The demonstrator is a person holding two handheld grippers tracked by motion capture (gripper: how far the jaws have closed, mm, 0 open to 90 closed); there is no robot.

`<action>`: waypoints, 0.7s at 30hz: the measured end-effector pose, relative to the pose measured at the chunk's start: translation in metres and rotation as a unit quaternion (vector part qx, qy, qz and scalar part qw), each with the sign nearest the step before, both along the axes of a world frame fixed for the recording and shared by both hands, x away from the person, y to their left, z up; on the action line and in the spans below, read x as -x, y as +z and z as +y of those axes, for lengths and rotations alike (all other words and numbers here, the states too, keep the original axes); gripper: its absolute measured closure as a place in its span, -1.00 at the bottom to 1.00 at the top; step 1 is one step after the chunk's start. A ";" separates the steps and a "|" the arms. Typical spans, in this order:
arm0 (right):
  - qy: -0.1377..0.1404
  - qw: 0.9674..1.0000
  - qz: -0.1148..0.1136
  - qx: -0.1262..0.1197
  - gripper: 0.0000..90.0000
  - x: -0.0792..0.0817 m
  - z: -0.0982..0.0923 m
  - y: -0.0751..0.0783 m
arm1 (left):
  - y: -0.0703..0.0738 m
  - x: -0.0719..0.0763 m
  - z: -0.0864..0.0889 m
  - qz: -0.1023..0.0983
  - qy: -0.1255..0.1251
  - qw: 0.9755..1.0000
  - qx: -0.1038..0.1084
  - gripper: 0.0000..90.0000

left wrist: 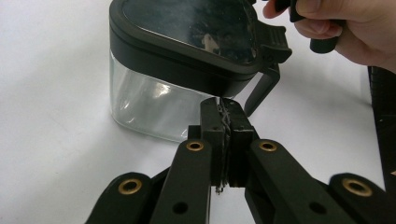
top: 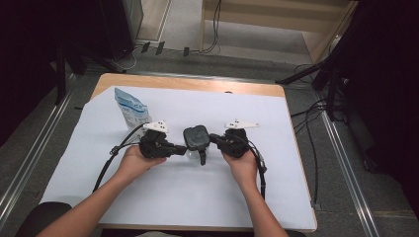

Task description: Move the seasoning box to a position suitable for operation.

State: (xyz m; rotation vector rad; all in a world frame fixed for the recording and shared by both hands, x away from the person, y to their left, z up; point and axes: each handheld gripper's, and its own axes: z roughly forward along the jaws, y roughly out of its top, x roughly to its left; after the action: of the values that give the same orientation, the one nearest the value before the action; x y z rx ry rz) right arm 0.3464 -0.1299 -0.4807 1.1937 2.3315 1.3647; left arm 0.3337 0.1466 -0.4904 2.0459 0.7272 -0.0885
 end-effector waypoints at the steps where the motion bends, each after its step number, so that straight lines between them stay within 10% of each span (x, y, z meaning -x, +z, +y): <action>1: 0.000 1.000 0.000 0.000 1.00 0.000 0.000 0.000 | 0.001 0.000 0.002 0.000 0.000 1.000 0.000 1.00; 9: 0.003 1.000 -0.002 -0.006 1.00 0.021 -0.006 0.009 | 0.013 -0.003 0.017 0.005 0.001 1.000 -0.002 0.92; 21: 0.011 1.000 -0.001 -0.006 1.00 0.054 -0.002 0.015 | 0.019 -0.005 0.029 0.006 -0.006 1.000 -0.002 0.25</action>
State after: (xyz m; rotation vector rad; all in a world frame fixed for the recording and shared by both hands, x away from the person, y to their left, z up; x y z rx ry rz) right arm 0.2922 -0.1319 -0.4657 1.1745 2.3446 1.3889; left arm 0.3390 0.1756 -0.4716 2.0552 0.7234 -0.1052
